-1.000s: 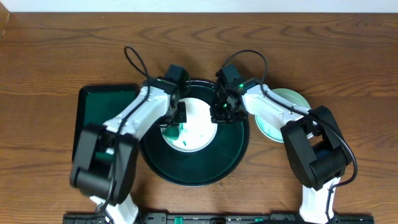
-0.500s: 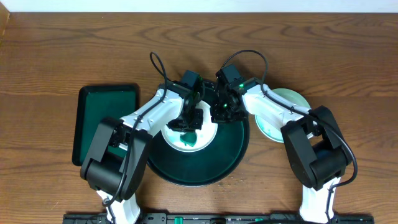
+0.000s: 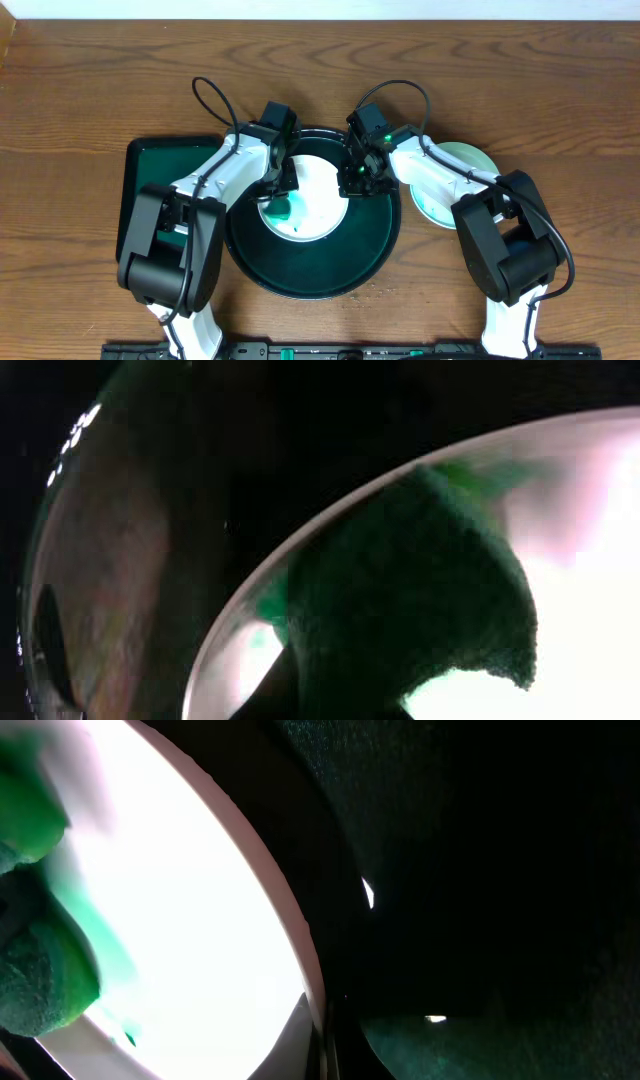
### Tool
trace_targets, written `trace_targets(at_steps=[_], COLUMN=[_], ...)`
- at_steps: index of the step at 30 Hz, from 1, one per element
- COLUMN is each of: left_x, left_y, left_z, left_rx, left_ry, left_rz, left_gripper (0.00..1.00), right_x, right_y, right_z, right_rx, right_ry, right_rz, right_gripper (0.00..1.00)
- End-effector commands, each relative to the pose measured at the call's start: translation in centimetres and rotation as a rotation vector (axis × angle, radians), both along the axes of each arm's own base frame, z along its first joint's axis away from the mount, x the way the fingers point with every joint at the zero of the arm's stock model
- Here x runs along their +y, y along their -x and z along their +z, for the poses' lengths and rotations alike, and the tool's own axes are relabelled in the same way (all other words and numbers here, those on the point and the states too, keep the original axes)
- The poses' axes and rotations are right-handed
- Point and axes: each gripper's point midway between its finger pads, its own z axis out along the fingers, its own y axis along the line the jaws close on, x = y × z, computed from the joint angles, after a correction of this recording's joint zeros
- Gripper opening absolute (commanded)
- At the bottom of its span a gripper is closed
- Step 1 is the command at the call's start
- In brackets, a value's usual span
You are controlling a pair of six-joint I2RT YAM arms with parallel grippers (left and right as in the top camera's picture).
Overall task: Clean dirty plates on tray and stack at the side
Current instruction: 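Scrub the last plate with the sponge while the right gripper holds its rim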
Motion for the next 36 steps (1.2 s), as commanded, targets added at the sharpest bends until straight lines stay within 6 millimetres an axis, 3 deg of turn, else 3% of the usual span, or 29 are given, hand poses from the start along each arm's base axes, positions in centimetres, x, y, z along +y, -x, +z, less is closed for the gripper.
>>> trace_targets(at_steps=[1,5,7,11,16,19,22,24,26,32,36], left_x=[0.1,-6.8,-9.4,-10.4,-8.5,-5.4,-0.4,2.3,3.6,2.7,-1.9], left_y=[2.1,4.4,5.0,3.7,1.1,-1.0,-2.5,-2.4,-1.7,2.1,5.1], left_z=[-1.6,-0.5,0.3,0.2,0.1,-0.5,-1.3,-1.4,-1.4,-1.3,-0.9], left_rx=[0.098,0.158,0.147,0.068,0.014,-0.032,-0.061,-0.056,-0.031,0.116,0.228], left_ry=[-0.006,0.337,0.462,0.464,0.425,0.31,0.108,-0.005,-0.06,-0.064,0.132], left_rz=[-0.028,-0.305,-0.414,-0.463,-0.353,-0.254,-0.075,0.036,0.096,0.049,-0.152], left_gripper=[0.07,0.07,0.07,0.07,0.07,0.07,0.07,0.07,0.07,0.08,0.07], right_x=[-0.6,-0.6,-0.6,-0.6,-0.6,-0.6,-0.6,-0.6,-0.6,-0.6,-0.6], right_y=[-0.4,-0.4,-0.4,-0.4,-0.4,-0.4,-0.4,-0.4,-0.4,-0.4,-0.4], right_z=[-0.6,-0.6,-0.6,-0.6,-0.6,-0.6,-0.6,-0.6,-0.6,-0.6,-0.6], right_rx=[0.01,0.01,0.01,0.01,0.011,0.01,0.01,0.011,0.011,0.01,0.01], right_ry=[0.016,0.016,0.016,0.016,0.016,0.016,0.016,0.016,0.017,0.016,0.016], right_rz=[-0.028,-0.028,-0.028,-0.029,-0.029,-0.029,-0.029,-0.029,-0.029,-0.029,-0.029], right_gripper=[0.01,0.01,0.01,0.01,0.01,0.01,0.01,0.01,0.01,0.01,0.01])
